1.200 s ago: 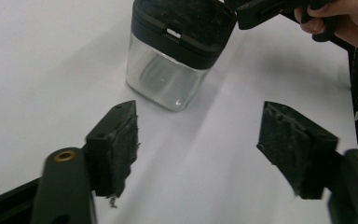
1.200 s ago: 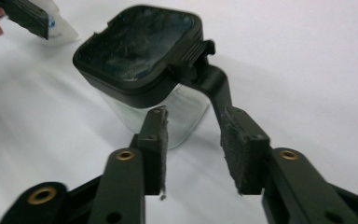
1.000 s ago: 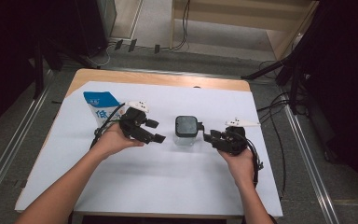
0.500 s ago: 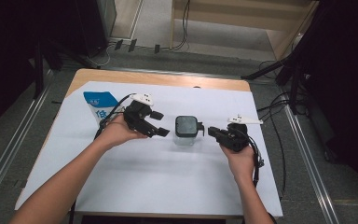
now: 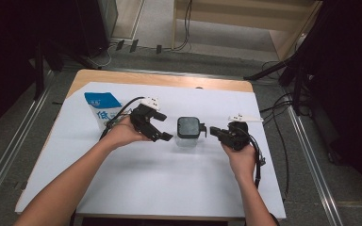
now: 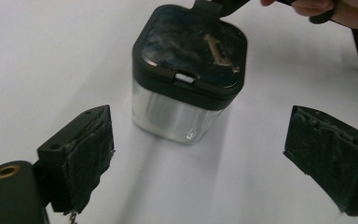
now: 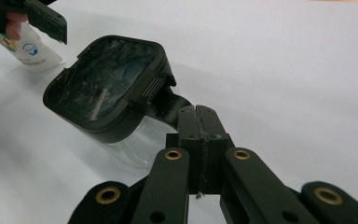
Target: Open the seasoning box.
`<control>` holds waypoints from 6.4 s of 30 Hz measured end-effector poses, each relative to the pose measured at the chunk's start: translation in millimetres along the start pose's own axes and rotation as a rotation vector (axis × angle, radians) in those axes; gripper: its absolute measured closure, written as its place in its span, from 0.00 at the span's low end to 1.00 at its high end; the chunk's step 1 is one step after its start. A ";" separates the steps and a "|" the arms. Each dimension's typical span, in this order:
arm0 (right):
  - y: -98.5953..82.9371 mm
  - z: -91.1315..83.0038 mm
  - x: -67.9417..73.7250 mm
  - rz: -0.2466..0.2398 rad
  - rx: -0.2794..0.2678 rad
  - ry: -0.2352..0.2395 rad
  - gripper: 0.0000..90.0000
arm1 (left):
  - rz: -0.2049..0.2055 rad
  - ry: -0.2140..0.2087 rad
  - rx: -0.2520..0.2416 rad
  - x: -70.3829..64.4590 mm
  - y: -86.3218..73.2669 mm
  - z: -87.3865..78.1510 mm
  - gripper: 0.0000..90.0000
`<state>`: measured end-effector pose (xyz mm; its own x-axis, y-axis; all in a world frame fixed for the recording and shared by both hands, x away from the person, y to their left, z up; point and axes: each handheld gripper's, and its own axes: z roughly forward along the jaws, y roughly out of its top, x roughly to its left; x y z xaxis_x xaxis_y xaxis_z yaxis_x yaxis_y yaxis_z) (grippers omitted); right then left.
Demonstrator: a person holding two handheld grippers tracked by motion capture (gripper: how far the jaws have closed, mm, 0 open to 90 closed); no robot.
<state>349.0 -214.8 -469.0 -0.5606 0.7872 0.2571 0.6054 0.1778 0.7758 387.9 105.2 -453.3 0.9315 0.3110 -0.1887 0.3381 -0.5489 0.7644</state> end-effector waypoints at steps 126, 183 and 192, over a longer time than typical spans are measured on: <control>4.0 23.3 11.5 -0.013 0.050 0.040 1.00 | 0.066 -0.082 -0.009 4.0 31.5 3.6 0.93; -0.4 24.1 16.4 -0.006 0.031 0.029 1.00 | 0.047 -0.102 0.043 -8.8 79.1 43.5 0.97; 0.5 18.1 16.7 -0.010 0.015 0.046 0.99 | 0.023 -0.103 0.048 -8.7 75.8 28.8 0.89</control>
<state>350.2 -190.9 -474.8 -0.5920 0.7573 0.2755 0.6079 0.1952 0.7696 409.3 38.5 -411.5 0.9472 0.2178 -0.2353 0.3199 -0.5925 0.7393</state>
